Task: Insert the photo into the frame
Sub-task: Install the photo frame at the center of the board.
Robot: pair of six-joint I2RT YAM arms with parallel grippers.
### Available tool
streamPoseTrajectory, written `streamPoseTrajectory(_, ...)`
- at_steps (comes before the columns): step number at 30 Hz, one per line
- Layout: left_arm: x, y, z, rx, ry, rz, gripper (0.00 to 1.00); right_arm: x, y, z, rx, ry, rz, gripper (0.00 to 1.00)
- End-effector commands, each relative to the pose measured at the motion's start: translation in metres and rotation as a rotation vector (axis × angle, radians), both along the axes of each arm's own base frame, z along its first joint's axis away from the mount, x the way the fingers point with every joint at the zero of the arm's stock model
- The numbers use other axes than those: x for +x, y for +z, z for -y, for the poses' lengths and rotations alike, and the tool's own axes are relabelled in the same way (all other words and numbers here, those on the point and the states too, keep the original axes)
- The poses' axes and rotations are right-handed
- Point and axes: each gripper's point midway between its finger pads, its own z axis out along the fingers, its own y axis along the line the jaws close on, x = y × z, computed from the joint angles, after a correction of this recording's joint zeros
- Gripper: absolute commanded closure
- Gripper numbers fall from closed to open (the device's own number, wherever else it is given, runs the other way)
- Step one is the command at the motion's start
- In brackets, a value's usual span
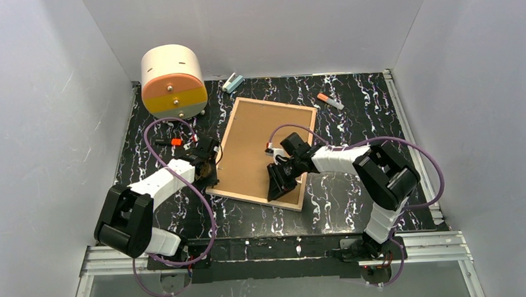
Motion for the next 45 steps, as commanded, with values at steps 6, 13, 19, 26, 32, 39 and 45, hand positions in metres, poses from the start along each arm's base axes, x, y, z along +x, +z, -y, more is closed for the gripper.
streamPoseTrajectory(6,-0.015,-0.013,0.028,-0.148,0.004,-0.07,1.0,-0.001,-0.012,-0.017,0.03,0.037,0.004,0.64)
streamPoseTrajectory(13,-0.011,-0.006,0.021,-0.113,0.001,-0.046,0.98,0.02,0.014,-0.006,-0.013,-0.061,0.128,0.64)
streamPoseTrajectory(19,-0.004,0.011,0.017,-0.096,-0.018,0.017,0.8,0.031,0.034,0.017,-0.029,-0.148,0.184,0.61)
streamPoseTrajectory(26,0.001,0.01,0.014,-0.075,-0.022,0.024,0.78,0.035,0.026,-0.001,-0.018,-0.115,0.134,0.61)
streamPoseTrajectory(32,-0.003,0.005,0.012,-0.058,-0.033,0.007,0.85,0.034,0.012,-0.023,-0.029,-0.066,0.106,0.62)
streamPoseTrajectory(39,-0.005,-0.001,0.009,-0.035,-0.038,-0.024,0.88,0.02,-0.002,-0.017,-0.089,-0.033,0.074,0.63)
streamPoseTrajectory(45,0.0,0.001,0.008,-0.026,-0.036,-0.012,0.88,0.002,-0.009,0.004,-0.16,0.003,0.023,0.64)
